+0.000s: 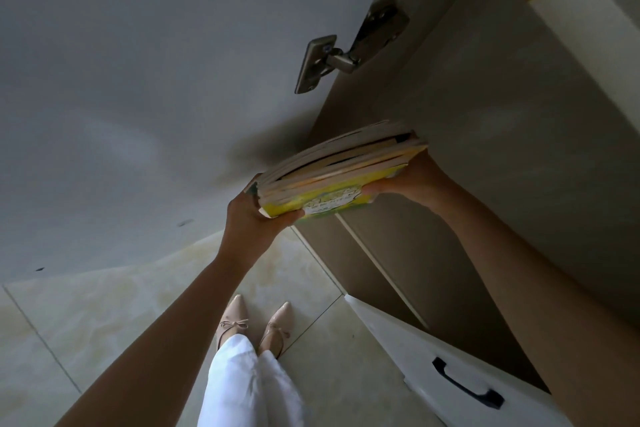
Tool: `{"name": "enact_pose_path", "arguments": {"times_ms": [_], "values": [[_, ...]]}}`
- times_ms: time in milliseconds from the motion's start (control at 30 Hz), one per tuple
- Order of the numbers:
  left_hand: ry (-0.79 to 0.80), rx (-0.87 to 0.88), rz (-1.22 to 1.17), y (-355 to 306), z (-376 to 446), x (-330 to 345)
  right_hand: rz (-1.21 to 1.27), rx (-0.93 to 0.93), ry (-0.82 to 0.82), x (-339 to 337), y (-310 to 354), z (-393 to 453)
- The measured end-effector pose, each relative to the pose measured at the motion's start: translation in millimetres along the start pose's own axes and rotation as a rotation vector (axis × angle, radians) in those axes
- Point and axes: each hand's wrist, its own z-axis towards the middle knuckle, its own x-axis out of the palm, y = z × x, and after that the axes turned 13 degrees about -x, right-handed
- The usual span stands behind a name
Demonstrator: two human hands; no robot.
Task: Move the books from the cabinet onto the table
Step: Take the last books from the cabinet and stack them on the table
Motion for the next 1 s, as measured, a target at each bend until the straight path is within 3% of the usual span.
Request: {"name": "enact_pose_path", "arguments": {"times_ms": [200, 300, 500, 733, 1000], "values": [[0.095, -0.039, 0.06, -10, 10, -9, 0.209, -0.102, -0.081, 7, 29, -33], [0.186, -0.069, 0.091, -9, -9, -20, 0.26, -0.066, -0.068, 17, 32, -59], [0.27, -0.33, -0.042, -15, -93, -54, 0.406, 0.062, -0.007, 34, 76, -135], [0.063, -0.543, -0.494, -33, -206, -112, 0.536, 0.13, 0.024, 70, 171, -189], [-0.265, -0.589, -0.804, -43, -326, -186, 0.495, 0.033, 0.268, 124, 279, -228]]}}
